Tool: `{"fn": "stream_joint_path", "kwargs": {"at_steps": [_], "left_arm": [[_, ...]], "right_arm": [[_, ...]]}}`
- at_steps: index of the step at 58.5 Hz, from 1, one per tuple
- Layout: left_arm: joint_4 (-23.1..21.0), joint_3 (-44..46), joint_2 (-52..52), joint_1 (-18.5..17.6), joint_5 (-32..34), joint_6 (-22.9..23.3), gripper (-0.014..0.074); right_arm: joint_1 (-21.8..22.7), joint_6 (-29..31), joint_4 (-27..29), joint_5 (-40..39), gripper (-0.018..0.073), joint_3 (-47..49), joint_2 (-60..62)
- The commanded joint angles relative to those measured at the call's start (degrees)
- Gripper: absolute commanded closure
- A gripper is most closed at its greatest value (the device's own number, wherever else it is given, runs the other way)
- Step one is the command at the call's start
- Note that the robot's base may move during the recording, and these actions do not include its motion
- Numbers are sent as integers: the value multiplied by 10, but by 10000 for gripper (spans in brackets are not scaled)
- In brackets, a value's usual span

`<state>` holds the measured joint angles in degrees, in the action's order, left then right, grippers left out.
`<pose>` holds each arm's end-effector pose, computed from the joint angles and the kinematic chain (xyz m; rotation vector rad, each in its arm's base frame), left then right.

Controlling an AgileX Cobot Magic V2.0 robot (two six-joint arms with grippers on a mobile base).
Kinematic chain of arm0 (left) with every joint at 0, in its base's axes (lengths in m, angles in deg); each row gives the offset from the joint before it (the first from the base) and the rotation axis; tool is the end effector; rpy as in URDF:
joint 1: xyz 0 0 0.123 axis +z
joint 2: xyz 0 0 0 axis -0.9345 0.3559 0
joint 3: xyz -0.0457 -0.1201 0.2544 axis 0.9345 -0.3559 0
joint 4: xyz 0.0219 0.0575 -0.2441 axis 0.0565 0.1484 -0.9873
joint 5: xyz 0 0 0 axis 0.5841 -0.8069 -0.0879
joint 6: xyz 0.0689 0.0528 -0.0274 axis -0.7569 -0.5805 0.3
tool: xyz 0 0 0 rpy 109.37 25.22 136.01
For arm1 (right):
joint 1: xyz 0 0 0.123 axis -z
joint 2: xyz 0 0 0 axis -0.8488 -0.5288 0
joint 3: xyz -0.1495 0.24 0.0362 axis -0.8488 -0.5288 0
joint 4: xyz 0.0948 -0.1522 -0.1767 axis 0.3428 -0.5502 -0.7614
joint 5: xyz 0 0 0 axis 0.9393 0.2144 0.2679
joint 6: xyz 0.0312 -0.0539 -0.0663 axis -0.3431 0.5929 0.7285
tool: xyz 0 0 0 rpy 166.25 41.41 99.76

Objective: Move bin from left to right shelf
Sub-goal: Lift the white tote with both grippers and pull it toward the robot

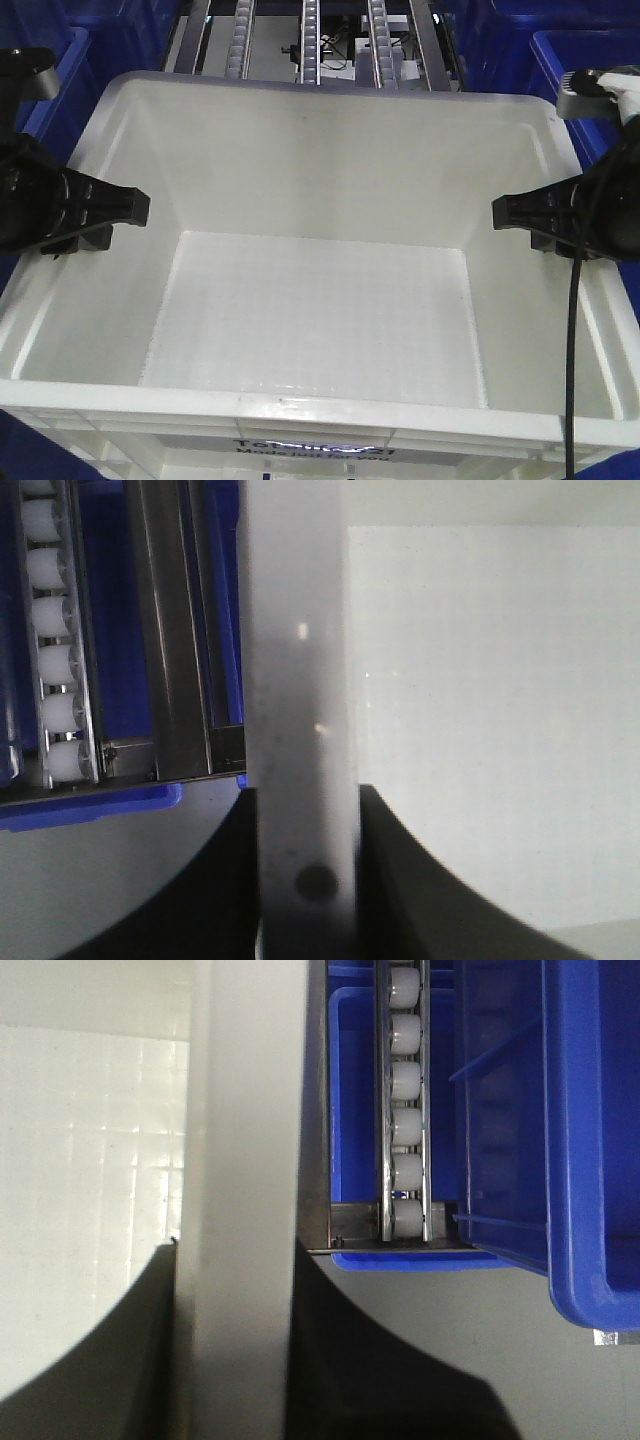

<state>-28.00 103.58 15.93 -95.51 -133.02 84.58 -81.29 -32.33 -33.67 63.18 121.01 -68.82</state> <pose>0.2152 -0.0975 0.3748 0.0165 2.6455 -0.1814 0.2163 0.0789 0.3574 -0.0246 2.5571 0.1092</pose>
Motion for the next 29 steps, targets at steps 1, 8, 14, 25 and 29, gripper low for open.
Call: {"fn": "stream_joint_path", "kwargs": {"at_steps": [1,8,14,25,29], "left_arm": [[-15,22,-19,-6,45,-6,603],[-15,22,-19,-6,45,-6,603],[-15,22,-19,-6,45,-6,603],[-15,22,-19,-6,46,-6,603],[-15,22,-19,-6,46,-6,603]], "right_arm": [[-2,12,-24,-61,557,21,20],[-2,12,-24,-61,557,21,20],[-2,12,-24,-61,557,21,20],[-2,12,-24,-60,557,21,20],[-2,12,-24,-58,557,21,20]]}}
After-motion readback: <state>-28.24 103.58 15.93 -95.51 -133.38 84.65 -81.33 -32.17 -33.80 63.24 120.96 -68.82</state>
